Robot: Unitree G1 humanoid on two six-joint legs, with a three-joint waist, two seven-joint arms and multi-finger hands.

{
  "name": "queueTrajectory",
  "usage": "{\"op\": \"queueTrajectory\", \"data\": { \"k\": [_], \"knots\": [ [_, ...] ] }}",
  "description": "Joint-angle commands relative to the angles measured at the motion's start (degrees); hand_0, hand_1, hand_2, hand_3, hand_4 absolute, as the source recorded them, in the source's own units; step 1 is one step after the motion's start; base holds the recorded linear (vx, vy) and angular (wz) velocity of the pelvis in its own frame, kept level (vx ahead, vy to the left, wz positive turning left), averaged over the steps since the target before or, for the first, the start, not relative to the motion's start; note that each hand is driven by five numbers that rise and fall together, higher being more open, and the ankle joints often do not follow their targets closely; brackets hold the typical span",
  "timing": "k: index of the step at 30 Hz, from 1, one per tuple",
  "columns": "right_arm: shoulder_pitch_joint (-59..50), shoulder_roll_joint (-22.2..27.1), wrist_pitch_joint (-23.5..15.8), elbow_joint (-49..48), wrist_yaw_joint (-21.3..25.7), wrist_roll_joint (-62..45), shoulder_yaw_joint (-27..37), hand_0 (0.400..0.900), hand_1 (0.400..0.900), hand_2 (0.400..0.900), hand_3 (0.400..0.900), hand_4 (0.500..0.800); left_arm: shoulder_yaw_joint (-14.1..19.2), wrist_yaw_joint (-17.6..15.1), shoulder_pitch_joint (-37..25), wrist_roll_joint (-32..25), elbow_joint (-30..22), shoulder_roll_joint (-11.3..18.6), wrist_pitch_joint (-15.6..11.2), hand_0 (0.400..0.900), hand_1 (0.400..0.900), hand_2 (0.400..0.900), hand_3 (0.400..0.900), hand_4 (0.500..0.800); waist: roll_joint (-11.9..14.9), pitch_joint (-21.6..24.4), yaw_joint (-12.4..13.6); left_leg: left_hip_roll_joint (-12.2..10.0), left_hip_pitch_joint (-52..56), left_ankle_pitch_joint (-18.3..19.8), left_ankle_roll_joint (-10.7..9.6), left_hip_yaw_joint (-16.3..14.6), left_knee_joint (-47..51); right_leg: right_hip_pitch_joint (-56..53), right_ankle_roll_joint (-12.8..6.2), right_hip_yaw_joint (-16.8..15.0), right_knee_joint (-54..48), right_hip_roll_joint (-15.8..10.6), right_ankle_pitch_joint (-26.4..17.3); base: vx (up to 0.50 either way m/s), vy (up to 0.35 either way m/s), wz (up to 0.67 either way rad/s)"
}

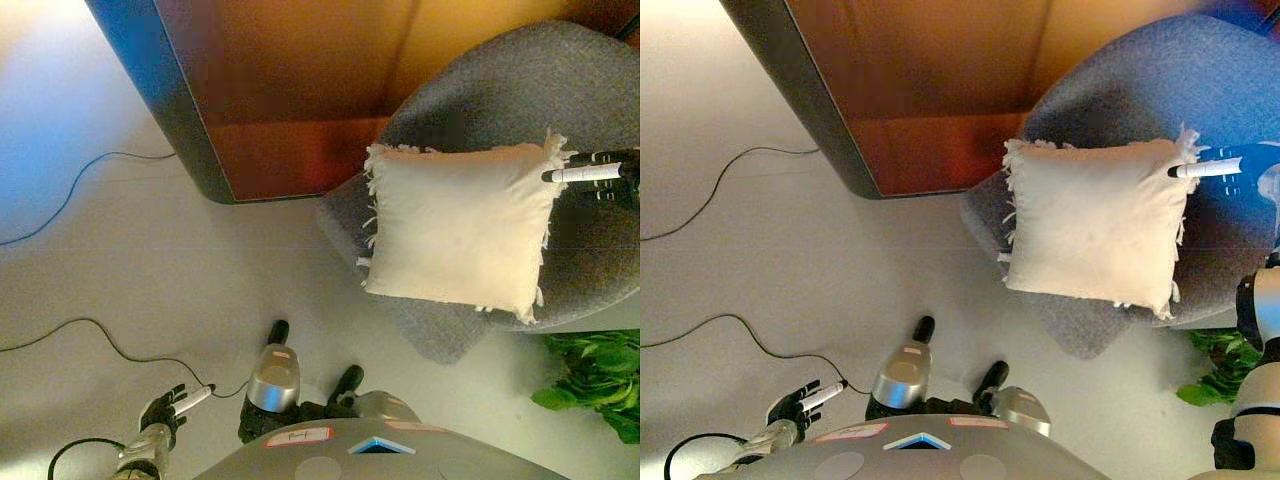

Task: Pick up the pillow and put it on the sofa.

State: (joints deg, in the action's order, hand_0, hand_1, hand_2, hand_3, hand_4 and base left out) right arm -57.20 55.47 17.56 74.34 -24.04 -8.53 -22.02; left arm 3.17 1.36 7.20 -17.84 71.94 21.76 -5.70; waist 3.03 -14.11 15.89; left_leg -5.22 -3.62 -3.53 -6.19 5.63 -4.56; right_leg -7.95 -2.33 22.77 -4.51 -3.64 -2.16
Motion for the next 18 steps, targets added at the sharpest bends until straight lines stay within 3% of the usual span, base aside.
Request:
{"op": "queueTrajectory", "data": {
  "k": [1,9,15,18],
  "knots": [
    [-5.7,8.0,-0.5,-2.4,6.0,2.5,-2.2,0.900,0.900,0.900,0.900,0.800,-4.0,-0.4,3.1,-0.3,0.1,3.6,-0.5,0.900,0.900,0.900,0.900,0.800,-0.6,4.7,0.2,0.0,-2.2,-2.9,-0.6,-2.0,1.5,0.5,1.57,-2.2,9.6,1.9,7.9,-0.01,0.013,-0.15],
    [-5.8,11.4,-1.3,-3.4,9.3,-1.6,-1.5,0.900,0.900,0.900,0.900,0.800,-3.8,0.2,3.0,-1.4,0.9,3.1,-0.6,0.900,0.900,0.900,0.900,0.800,0.2,6.2,-1.9,0.3,-1.0,-2.2,-0.2,-3.6,2.4,-0.1,1.13,-3.9,8.6,1.7,7.5,-0.04,0.036,-0.13],
    [3.8,10.3,-7.9,-13.3,10.6,-11.6,6.0,0.900,0.900,0.900,0.900,0.800,-3.3,0.6,1.4,-2.0,1.2,2.6,-0.1,0.900,0.900,0.900,0.900,0.800,1.0,8.0,-5.4,1.0,2.0,-0.9,0.6,-5.7,4.1,0.5,0.05,-6.0,7.9,1.0,6.3,-0.06,0.077,-0.18],
    [16.0,6.1,-12.0,-24.1,14.0,-13.4,13.2,0.900,0.900,0.900,0.900,0.800,-3.0,-0.1,-0.1,-3.4,-0.2,2.2,0.6,0.900,0.900,0.900,0.900,0.800,0.9,8.8,-8.0,1.0,4.2,-0.1,1.1,-7.6,5.3,1.0,-0.63,-7.5,7.6,0.8,5.6,-0.07,0.055,-0.22]
  ]
}}
